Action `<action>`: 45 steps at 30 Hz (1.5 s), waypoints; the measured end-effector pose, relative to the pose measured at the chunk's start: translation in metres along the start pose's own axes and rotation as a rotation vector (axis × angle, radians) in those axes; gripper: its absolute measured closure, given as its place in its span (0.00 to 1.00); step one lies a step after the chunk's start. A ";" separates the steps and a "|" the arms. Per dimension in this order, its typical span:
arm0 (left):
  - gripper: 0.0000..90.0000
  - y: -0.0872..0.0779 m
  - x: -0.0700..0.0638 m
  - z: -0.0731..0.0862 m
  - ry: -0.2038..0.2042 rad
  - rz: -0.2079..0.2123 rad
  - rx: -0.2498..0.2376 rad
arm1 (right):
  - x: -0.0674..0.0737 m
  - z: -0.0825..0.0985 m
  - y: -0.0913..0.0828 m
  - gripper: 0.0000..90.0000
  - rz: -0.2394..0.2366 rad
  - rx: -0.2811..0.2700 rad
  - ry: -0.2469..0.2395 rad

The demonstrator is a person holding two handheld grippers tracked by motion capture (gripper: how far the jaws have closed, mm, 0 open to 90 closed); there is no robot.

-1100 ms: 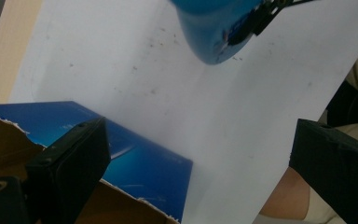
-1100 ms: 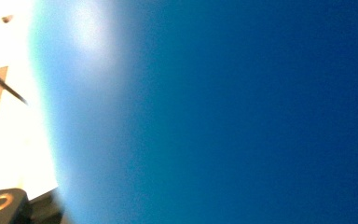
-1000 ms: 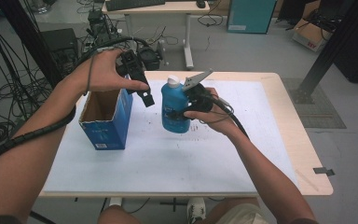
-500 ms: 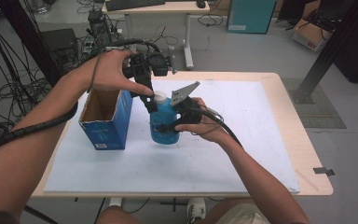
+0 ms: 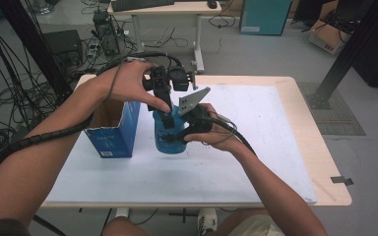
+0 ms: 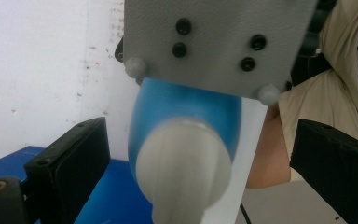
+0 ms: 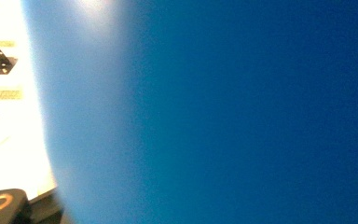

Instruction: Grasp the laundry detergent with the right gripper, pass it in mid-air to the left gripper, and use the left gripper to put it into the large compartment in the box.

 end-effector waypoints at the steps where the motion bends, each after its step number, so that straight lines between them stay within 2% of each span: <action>1: 0.06 0.000 0.000 0.000 0.000 0.000 0.000 | 0.000 0.000 0.000 0.49 0.000 0.000 0.000; 3: 0.06 0.001 0.000 -0.001 0.007 0.003 -0.002 | 0.001 -0.002 -0.001 0.49 0.005 -0.001 0.001; 4: 0.06 0.003 -0.002 -0.004 0.011 0.011 -0.027 | 0.000 -0.003 -0.004 0.49 -0.010 0.009 -0.042; 6: 0.06 0.003 -0.001 -0.005 0.016 0.008 -0.029 | 0.001 -0.005 -0.005 0.49 -0.012 0.007 -0.045; 7: 0.06 0.003 -0.002 -0.005 0.014 0.010 -0.028 | 0.000 -0.006 -0.005 0.49 -0.012 0.003 -0.062; 8: 0.06 0.004 -0.001 -0.006 0.008 -0.008 -0.042 | 0.000 -0.006 -0.005 0.49 -0.012 0.003 -0.062; 9: 0.06 0.008 -0.006 -0.011 -0.063 -0.013 -0.097 | 0.000 -0.007 -0.005 0.49 -0.015 0.000 -0.060; 10: 0.06 0.008 -0.004 -0.012 -0.040 -0.028 -0.101 | 0.000 -0.008 -0.005 0.49 -0.015 -0.001 -0.063; 12: 0.06 0.006 -0.006 -0.011 -0.047 -0.016 -0.091 | 0.000 -0.008 -0.005 0.49 -0.015 -0.002 -0.065; 16: 0.06 0.006 -0.004 -0.011 -0.039 -0.034 -0.091 | -0.001 -0.009 -0.006 0.49 -0.018 -0.002 -0.064; 18: 0.06 0.007 -0.008 -0.010 -0.058 -0.007 -0.091 | -0.001 -0.009 -0.006 0.49 -0.018 -0.004 -0.063; 24: 0.06 0.010 -0.008 -0.011 -0.061 -0.010 -0.098 | -0.001 -0.010 -0.008 0.49 -0.017 -0.006 -0.066; 26: 0.06 0.012 -0.011 -0.012 -0.069 0.013 -0.103 | -0.002 -0.011 -0.008 0.49 -0.015 -0.009 -0.070; 27: 0.06 0.012 -0.009 -0.011 -0.066 0.003 -0.099 | -0.002 -0.012 -0.007 0.49 -0.017 -0.015 -0.082; 31: 0.06 0.013 -0.009 -0.010 -0.065 0.010 -0.084 | 0.000 -0.012 -0.009 0.49 -0.024 -0.011 -0.067; 34: 0.06 0.014 -0.008 -0.010 -0.063 -0.002 -0.089 | -0.001 -0.012 -0.008 0.49 -0.022 -0.013 -0.071; 38: 0.06 0.014 -0.009 -0.010 -0.062 0.006 -0.085 | -0.001 -0.012 -0.008 0.49 -0.024 -0.015 -0.072; 39: 0.06 0.014 -0.007 -0.010 -0.062 -0.005 -0.088 | -0.001 -0.012 -0.009 0.49 -0.030 -0.016 -0.079; 40: 0.06 0.014 -0.008 -0.010 -0.065 0.000 -0.084 | 0.001 -0.013 -0.009 0.49 -0.035 -0.021 -0.054; 41: 0.06 0.015 -0.007 -0.010 -0.066 -0.007 -0.089 | -0.001 -0.013 -0.009 0.49 -0.026 -0.017 -0.073; 43: 0.06 0.016 -0.007 -0.010 -0.061 -0.006 -0.084 | -0.002 -0.013 -0.009 0.49 -0.030 -0.017 -0.078; 44: 0.06 0.017 -0.010 -0.013 -0.085 0.007 -0.109 | -0.002 -0.012 -0.010 0.49 -0.029 -0.015 -0.077; 45: 0.06 0.017 -0.009 -0.013 -0.088 -0.002 -0.111 | -0.002 -0.012 -0.010 0.49 -0.030 -0.017 -0.078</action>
Point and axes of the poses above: each handheld gripper's, and its own axes: y roughly forward along the jaws, z roughly out of its underside, x roughly to its left, the point moved 10 cm from there along y, roughly forward along the jaws, and after that the axes turned 5 degrees about -x, right-handed, at the moved point
